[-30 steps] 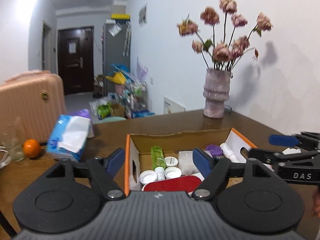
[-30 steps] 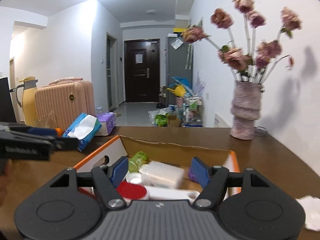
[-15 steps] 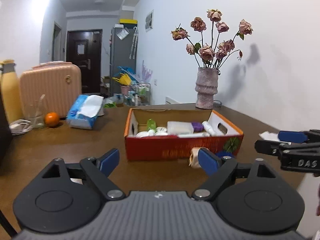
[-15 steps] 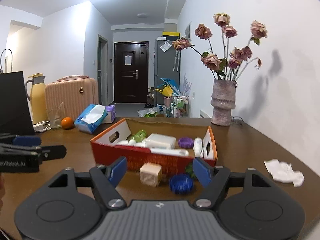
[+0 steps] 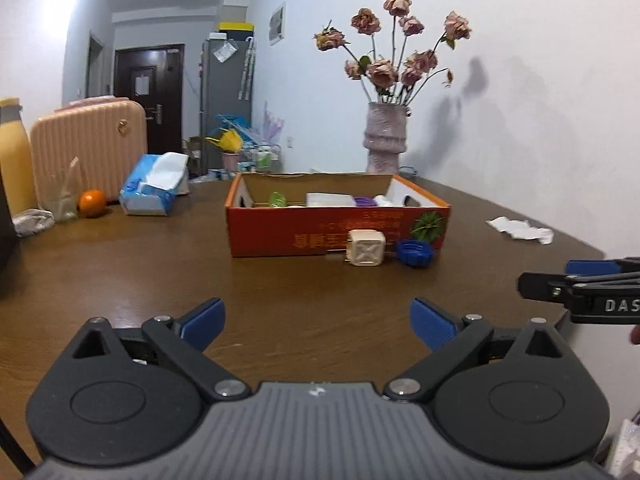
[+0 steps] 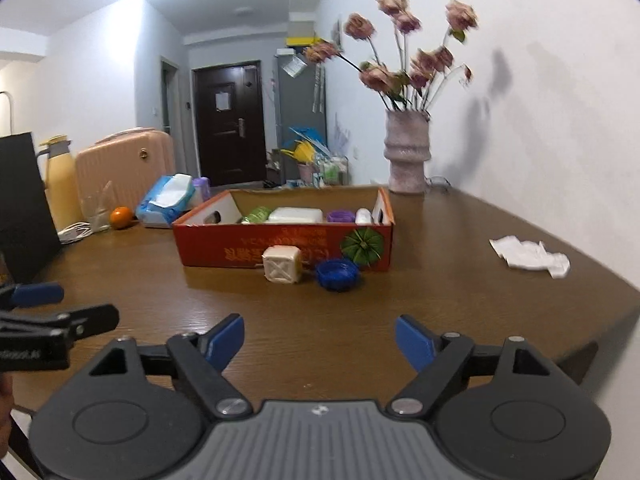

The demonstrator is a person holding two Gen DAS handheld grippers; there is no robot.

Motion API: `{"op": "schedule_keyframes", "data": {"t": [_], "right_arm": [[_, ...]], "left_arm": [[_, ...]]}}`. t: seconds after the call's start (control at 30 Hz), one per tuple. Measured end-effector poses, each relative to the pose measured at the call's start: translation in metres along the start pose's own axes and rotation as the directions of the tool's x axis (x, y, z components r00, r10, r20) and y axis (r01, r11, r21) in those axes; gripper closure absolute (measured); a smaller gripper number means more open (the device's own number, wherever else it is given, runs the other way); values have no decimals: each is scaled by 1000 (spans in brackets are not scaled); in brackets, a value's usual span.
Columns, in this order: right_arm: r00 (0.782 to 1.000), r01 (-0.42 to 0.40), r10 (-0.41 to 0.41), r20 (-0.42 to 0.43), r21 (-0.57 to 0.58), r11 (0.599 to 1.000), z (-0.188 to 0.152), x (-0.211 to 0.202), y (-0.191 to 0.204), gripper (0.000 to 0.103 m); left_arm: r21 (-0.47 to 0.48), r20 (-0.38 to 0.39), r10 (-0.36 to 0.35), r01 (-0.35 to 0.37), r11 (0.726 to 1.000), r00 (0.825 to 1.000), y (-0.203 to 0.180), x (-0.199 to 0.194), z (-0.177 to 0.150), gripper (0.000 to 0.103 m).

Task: Organize rigid objects
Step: 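Open both tools and move them back toward the beige cube and blue cap, then grasp the beige cube plug with the left tool while the right tool reaches the blue cap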

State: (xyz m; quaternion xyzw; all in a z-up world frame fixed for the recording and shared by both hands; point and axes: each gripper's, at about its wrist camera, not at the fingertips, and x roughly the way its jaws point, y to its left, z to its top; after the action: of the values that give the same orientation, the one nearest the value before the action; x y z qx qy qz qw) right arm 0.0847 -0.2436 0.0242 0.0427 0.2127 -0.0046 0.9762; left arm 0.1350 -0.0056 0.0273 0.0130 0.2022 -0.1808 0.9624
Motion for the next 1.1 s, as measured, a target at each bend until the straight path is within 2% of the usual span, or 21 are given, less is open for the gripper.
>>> {"op": "schedule_keyframes", "data": {"t": [0.27, 0.4, 0.57, 0.77, 1.1], "right_arm": [[1000, -12, 12, 6, -16, 1000, -1, 1, 4, 22], [1000, -13, 13, -6, 2, 1000, -1, 14, 0, 22], [1000, -15, 15, -27, 0, 1000, -1, 38, -5, 22], [997, -4, 7, -82, 32, 999, 6, 86, -23, 22], [988, -19, 19, -155, 4, 1000, 47, 192, -37, 25]], "left_arm": [[-22, -10, 10, -10, 1000, 1000, 6, 2, 1, 2], [29, 11, 7, -7, 1000, 1000, -4, 12, 10, 2], [52, -4, 8, -8, 999, 1000, -15, 41, 25, 1], [73, -76, -1, 7, 997, 997, -19, 86, 29, 1], [119, -184, -29, 52, 992, 983, -25, 174, 44, 1]]}}
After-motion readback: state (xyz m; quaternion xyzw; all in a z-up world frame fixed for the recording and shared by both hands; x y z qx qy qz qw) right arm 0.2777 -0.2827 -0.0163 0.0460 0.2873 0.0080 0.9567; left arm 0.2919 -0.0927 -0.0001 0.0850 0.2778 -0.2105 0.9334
